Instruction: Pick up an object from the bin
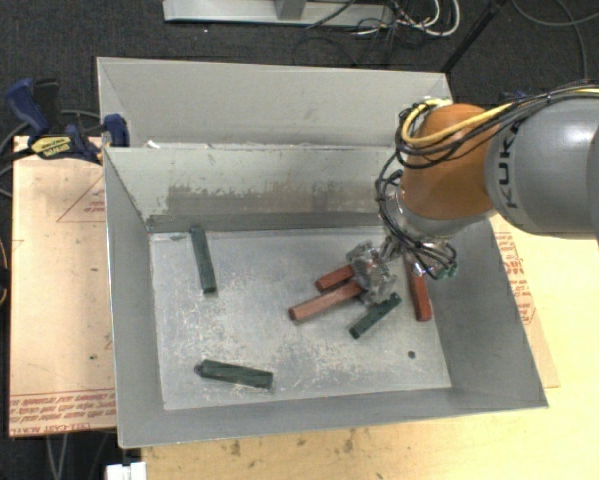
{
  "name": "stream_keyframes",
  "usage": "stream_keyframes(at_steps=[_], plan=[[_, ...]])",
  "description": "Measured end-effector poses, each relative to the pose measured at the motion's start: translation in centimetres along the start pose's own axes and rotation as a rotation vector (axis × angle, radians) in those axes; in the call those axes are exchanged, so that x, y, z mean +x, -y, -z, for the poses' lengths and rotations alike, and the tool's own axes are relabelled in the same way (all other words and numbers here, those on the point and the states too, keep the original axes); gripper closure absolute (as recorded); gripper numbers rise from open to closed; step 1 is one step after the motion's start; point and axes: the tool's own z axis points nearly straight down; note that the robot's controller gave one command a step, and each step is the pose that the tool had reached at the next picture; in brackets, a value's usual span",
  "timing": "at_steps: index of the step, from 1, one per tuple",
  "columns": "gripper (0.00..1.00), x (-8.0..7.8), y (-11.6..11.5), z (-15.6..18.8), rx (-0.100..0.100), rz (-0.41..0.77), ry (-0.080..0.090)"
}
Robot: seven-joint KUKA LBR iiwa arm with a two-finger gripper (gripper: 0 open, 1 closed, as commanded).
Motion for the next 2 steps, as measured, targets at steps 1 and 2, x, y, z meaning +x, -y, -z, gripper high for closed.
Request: stream_keyframes(at_steps=[1,2], plan=[[0.0,0.1,0.0,-0.1,0.0,0.001,-0.001],[0.0,-1.7,-2.6,1.0,0.0,0.75,0.001]])
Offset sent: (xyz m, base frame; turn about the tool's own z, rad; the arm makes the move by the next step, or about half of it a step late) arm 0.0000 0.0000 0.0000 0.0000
